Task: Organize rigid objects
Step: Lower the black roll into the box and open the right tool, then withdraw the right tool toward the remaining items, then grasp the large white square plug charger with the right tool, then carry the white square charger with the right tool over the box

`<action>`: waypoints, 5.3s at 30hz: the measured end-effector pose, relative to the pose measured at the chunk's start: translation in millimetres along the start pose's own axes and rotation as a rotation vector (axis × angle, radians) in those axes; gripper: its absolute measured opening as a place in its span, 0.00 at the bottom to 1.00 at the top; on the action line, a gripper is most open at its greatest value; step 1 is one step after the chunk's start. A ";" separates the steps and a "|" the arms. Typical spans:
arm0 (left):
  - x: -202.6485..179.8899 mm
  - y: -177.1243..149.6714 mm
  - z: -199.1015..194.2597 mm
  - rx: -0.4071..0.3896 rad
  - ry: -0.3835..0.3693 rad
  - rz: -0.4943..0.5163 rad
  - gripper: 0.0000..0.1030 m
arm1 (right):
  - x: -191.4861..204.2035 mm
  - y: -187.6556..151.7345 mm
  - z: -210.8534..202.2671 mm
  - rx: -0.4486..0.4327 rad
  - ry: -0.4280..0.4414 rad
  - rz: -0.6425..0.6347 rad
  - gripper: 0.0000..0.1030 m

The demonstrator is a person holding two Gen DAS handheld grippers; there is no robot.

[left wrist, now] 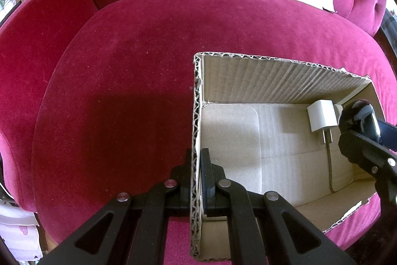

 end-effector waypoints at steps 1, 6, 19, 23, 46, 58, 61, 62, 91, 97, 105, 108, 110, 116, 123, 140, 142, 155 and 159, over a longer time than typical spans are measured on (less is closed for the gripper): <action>0.5 -0.2 0.4 0.001 0.001 0.000 0.05 | -0.1 0.2 0.0 -0.004 0.004 0.001 0.42; -0.9 -0.2 1.5 0.002 0.004 0.003 0.05 | 1.4 0.0 2.4 -0.011 0.019 -0.007 0.41; -2.2 -1.4 1.6 0.001 0.005 0.003 0.05 | 0.0 7.3 -3.7 -0.067 -0.037 -0.031 0.99; -1.0 -1.6 2.1 0.001 0.005 0.004 0.05 | -1.5 4.8 -2.6 -0.060 -0.049 -0.031 1.00; -0.8 -2.7 1.8 -0.005 0.005 0.007 0.05 | -37.5 7.6 -30.0 -0.065 -0.105 0.037 1.00; 0.0 -3.8 2.8 -0.006 0.005 0.007 0.05 | -81.5 1.5 -43.4 -0.022 -0.158 0.074 1.00; -0.1 -3.9 2.6 -0.006 0.005 0.007 0.05 | -90.9 -1.0 -45.2 -0.018 -0.176 0.078 1.00; 0.0 -3.9 2.6 -0.006 0.005 0.006 0.05 | -93.9 -2.5 -45.6 -0.017 -0.180 0.082 1.00; -0.6 -2.7 1.5 -0.006 0.005 0.007 0.05 | -147.6 -49.1 -28.5 0.017 -0.214 0.086 1.00; -1.1 -3.1 1.6 -0.006 0.005 0.008 0.05 | -147.1 -52.2 -19.7 0.026 -0.186 0.062 1.00; -1.2 -3.3 1.5 -0.005 0.004 0.007 0.05 | -144.6 -62.0 -1.7 0.053 -0.155 0.014 0.99; -1.0 -3.5 1.7 -0.005 0.003 0.009 0.05 | -144.8 -65.2 4.3 0.060 -0.152 -0.001 0.99; -0.7 -3.6 1.6 -0.005 0.004 0.010 0.05 | -146.6 -66.4 9.2 0.067 -0.146 -0.005 0.98; -0.3 -3.6 1.5 -0.003 0.003 0.008 0.04 | -147.6 -65.4 15.8 0.057 -0.130 -0.017 0.88; -1.0 -3.0 1.8 -0.002 0.003 0.008 0.05 | -136.9 -54.9 23.4 0.052 -0.096 -0.044 0.73; -0.8 -3.0 1.7 -0.002 0.004 0.007 0.05 | -129.3 -54.0 16.7 0.020 -0.072 -0.050 0.57; -0.7 -3.0 1.8 -0.001 0.003 0.007 0.04 | -130.1 -52.9 10.8 0.008 -0.079 -0.047 0.57; -0.9 -2.8 1.9 -0.001 0.003 0.006 0.05 | -134.1 -49.1 -13.1 -0.026 -0.129 -0.004 0.57; -0.6 -2.3 1.9 -0.001 0.003 0.006 0.05 | -132.7 -47.8 -19.1 -0.035 -0.135 0.000 0.57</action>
Point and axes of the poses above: each gripper's, at about its wrist camera, not at the fingertips, and z roughly the way its jaws point, x to its left, y to its top, the point moved 6 cm from there along z, roughly the way its jaws point, and after that the axes turned 3 degrees about -y, right-handed, at the moved point
